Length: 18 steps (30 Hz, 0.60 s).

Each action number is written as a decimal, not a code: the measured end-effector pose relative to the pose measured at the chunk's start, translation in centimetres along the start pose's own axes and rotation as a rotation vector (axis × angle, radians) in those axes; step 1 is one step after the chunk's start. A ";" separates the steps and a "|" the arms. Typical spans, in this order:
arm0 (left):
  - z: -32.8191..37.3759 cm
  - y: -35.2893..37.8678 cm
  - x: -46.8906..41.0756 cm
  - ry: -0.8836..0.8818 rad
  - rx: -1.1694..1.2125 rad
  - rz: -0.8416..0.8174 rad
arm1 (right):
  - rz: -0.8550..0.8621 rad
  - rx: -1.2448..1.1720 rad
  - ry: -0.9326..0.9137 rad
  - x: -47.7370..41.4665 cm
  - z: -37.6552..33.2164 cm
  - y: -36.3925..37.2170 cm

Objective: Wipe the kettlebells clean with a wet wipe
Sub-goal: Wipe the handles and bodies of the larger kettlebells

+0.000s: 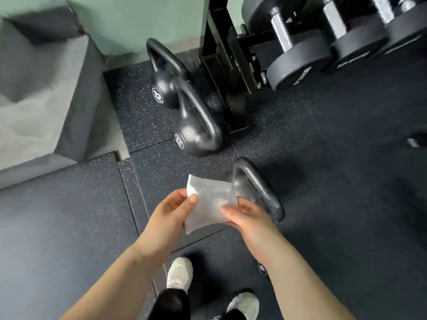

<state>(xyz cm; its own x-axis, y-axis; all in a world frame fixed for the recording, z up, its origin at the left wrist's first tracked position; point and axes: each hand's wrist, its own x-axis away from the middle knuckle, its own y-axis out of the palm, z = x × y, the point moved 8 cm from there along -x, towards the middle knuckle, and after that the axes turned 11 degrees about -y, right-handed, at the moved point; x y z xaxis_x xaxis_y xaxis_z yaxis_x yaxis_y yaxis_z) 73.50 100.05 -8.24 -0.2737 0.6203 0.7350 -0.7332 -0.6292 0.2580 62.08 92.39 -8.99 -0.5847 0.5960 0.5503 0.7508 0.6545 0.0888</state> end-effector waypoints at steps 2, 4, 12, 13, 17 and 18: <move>3.3 -0.9 3.2 0.001 -0.053 0.036 | -0.005 0.105 0.013 1.6 -4.1 1.7; 6.5 -1.8 5.8 0.019 -0.108 0.061 | -0.068 0.165 0.023 3.0 -7.8 4.1; 14.3 -6.6 9.8 0.005 -0.165 0.135 | -0.025 0.259 0.017 4.5 -14.5 11.9; 14.6 -6.9 9.8 -0.017 -0.160 0.140 | -0.017 0.259 0.023 4.4 -14.9 12.2; 16.7 -7.2 8.5 -0.029 -0.188 0.177 | 0.052 0.213 0.039 3.1 -16.6 10.5; 17.2 -7.7 7.6 -0.024 -0.191 0.212 | 0.078 0.193 0.040 2.3 -17.0 9.6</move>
<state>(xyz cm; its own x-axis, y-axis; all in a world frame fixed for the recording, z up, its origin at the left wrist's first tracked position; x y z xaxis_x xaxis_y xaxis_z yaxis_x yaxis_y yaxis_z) 87.78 101.54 6.11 -0.4199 0.4719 0.7752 -0.7661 -0.6423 -0.0239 73.18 92.14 7.22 -0.5116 0.6321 0.5820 0.7184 0.6863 -0.1138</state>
